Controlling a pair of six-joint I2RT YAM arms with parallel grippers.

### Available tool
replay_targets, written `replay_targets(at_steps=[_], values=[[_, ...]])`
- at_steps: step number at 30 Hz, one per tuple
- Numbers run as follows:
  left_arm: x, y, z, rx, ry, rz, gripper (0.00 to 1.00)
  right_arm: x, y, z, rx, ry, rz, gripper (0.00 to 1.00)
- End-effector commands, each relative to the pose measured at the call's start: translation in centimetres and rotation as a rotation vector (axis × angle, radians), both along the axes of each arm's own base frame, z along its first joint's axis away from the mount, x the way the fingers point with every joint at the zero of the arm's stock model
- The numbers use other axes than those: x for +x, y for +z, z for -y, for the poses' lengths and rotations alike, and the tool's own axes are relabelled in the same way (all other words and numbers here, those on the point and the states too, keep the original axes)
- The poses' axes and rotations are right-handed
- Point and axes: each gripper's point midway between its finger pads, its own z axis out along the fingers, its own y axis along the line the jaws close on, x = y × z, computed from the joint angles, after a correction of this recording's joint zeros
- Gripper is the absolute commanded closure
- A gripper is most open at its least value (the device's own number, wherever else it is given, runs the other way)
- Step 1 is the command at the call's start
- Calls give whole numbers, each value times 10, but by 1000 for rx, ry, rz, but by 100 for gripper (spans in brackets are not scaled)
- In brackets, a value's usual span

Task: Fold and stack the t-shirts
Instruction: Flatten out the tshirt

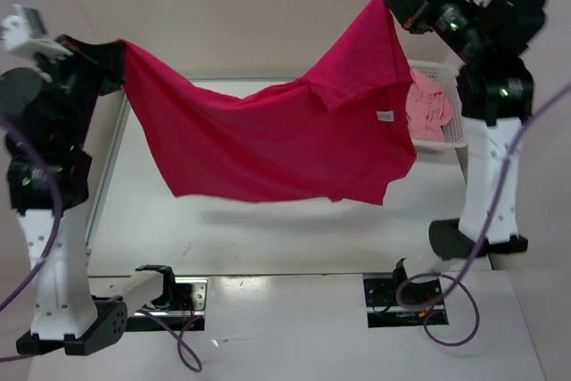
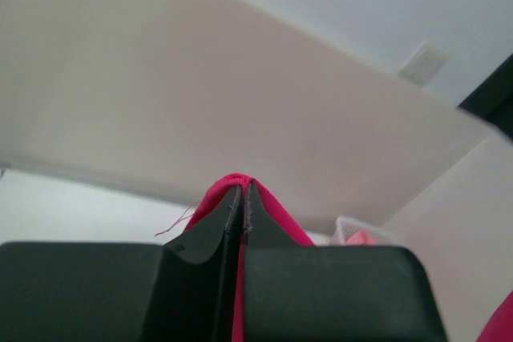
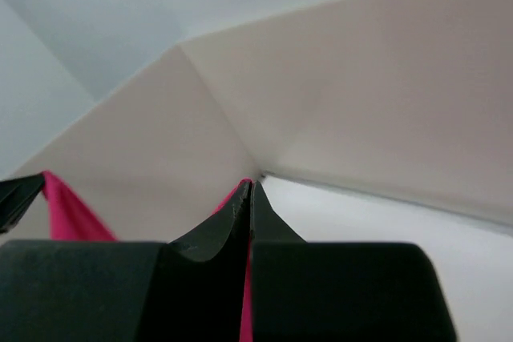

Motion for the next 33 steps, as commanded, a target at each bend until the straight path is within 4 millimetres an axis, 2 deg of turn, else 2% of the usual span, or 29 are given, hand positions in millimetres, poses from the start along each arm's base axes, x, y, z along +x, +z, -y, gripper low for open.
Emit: replay_targets(at_steps=[1, 3, 4, 5, 6, 7, 9, 10, 11, 12, 13, 14, 15, 16, 17, 18, 20, 22, 23, 24, 25, 26, 27, 28, 29, 30, 31, 32, 33], values=[[73, -109, -4, 33, 9, -265, 98, 108, -88, 12, 6, -29, -228, 97], [97, -148, 0, 23, -16, -341, 98, 137, -119, 10, 7, -3, -294, 97], [115, -176, -3, 4, -8, -401, 98, 168, -157, 9, 4, -3, -375, 97], [128, -210, 0, -1, -51, -453, 96, 184, -178, 11, -15, -16, -406, 97], [138, -230, -4, -23, -51, -493, 96, 197, -202, 10, -17, -16, -461, 97], [157, -265, -12, -44, -33, -567, 96, 222, -244, 5, -23, -7, -539, 97], [180, -298, -19, -51, -23, -609, 96, 244, -286, 2, -43, -35, -617, 97], [197, -332, -21, -59, -23, -686, 96, 252, -291, 4, -57, -50, -628, 97], [209, -339, -29, -65, -9, -695, 96, 271, -331, -1, -71, -66, -700, 97], [224, -362, -31, -70, -9, -742, 96, 276, -303, -7, -68, -64, -628, 97], [240, -340, -34, -64, 1, -691, 96, 282, -312, -6, -70, -76, -645, 97], [250, -334, -35, -62, 1, -674, 96, 288, -313, -11, -60, -80, -628, 95], [262, -345, -40, -62, 21, -697, 96, 289, -313, -11, -47, -81, -628, 92], [271, -339, -42, -59, 32, -685, 95, 290, -301, -9, -34, -98, -604, 86], [281, -317, -45, -55, 41, -646, 94, 292, -302, -8, -34, -109, -605, 82], [290, -328, -48, -42, 51, -667, 92, 291, -300, -7, -34, -109, -605, 78], [297, -327, -58, -31, 78, -663, 91, 287, -297, -7, -34, -109, -606, 62], [302, -326, -64, -36, 78, -657, 69, 274, -291, -11, -63, -100, -612, 48], [302, -326, -67, -40, 76, -656, 54, 265, -286, -8, -74, -110, -622, 46], [299, -314, -65, -39, 66, -636, 42, 259, -282, -7, -74, -110, -622, 46], [294, -324, -62, -42, 53, -651, 27, 253, -282, -4, -91, -122, -628, 46], [284, -311, -58, -41, 38, -624, 19, 249, -299, -4, -98, -121, -670, 46], [277, -312, -57, -40, 38, -616, 10, 233, -274, -2, -90, -122, -624, 50], [268, -317, -56, -52, 39, -628, 0, 224, -273, -4, -89, -106, -621, 55], [249, -352, -53, -61, 38, -705, 0, 216, -307, -3, -100, -106, -696, 64], [231, -341, -49, -73, 31, -681, 0, 199, -282, -6, -93, -97, -630, 71], [217, -351, -46, -91, 32, -700, 0, 191, -285, -5, -86, -98, -639, 76], [190, -374, -41, -98, 23, -747, 0, 177, -325, -10, -104, -86, -725, 85], [177, -386, -39, -101, 23, -773, 0, 167, -325, -18, -107, -70, -708, 88]])
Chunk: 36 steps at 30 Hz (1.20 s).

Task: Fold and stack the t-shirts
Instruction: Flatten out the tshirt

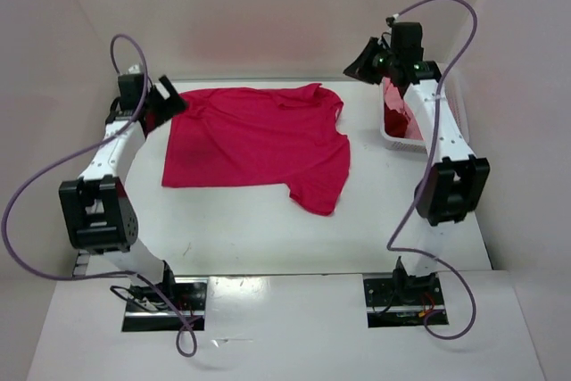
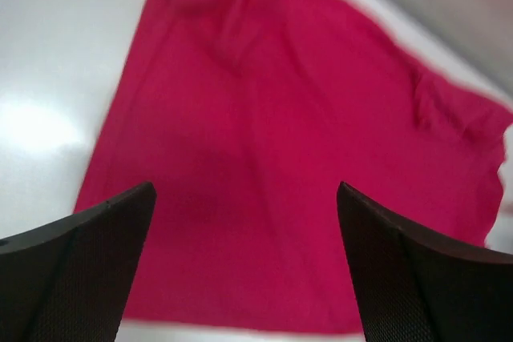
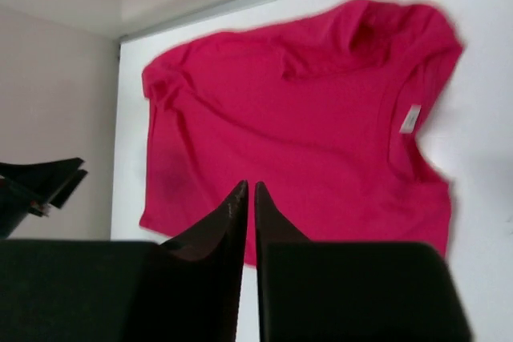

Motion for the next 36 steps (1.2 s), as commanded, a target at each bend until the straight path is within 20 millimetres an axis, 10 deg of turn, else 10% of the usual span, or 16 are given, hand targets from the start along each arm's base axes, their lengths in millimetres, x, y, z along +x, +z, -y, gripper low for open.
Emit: replay_targets(at_steps=[1, 3, 4, 7, 16, 36], values=[[-51, -12, 17, -49, -26, -12, 0, -41, 10, -19, -4, 43, 71, 91], [-79, -18, 28, -96, -40, -21, 19, -69, -29, -34, -28, 71, -16, 91], [-103, -49, 33, -144, -11, -111, 47, -83, -22, -39, -32, 79, 0, 91], [-141, -63, 20, -180, 109, -155, 60, -124, -43, -56, -34, 118, -37, 88], [-188, -122, -21, -345, 451, -217, 47, -228, -158, -43, -58, 140, -312, 84], [-142, -169, -48, -460, 594, -227, 45, -247, -160, -44, -27, 169, -321, 80]])
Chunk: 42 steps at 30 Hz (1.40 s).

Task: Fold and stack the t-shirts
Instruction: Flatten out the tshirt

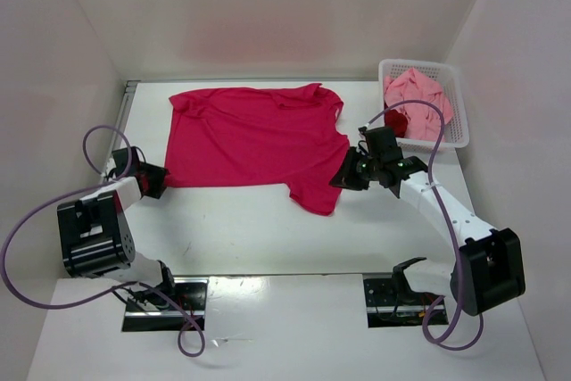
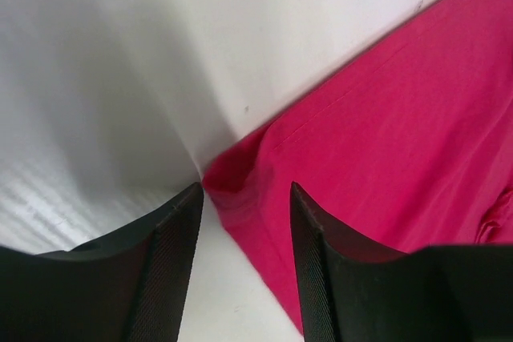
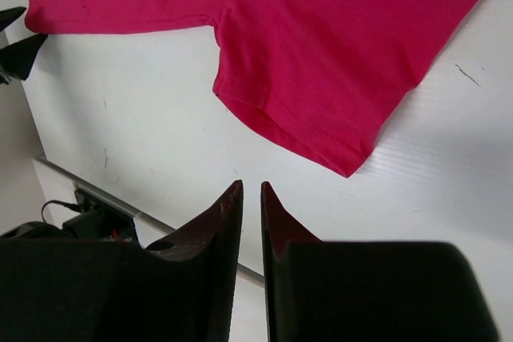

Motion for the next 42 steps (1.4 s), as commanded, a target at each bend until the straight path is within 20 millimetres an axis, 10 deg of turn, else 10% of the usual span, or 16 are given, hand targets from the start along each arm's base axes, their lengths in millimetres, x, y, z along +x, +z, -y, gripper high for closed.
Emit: replay_targets(at_steps=[1, 10, 18, 29, 42], values=[[19, 10, -9, 9, 27, 62, 45, 8, 12, -3, 25, 1, 57, 80], [20, 5, -5, -3, -1, 37, 81, 10, 4, 1, 14, -47, 30, 73], [14, 31, -7, 67, -46, 72, 100, -19, -44, 17, -2, -224, -161, 54], [-17, 43, 19, 102, -220, 125, 100, -43, -100, 8, 46, -272, -305, 49], [-26, 46, 41, 83, -298, 135, 100, -21, -110, 7, 54, -327, -273, 53]])
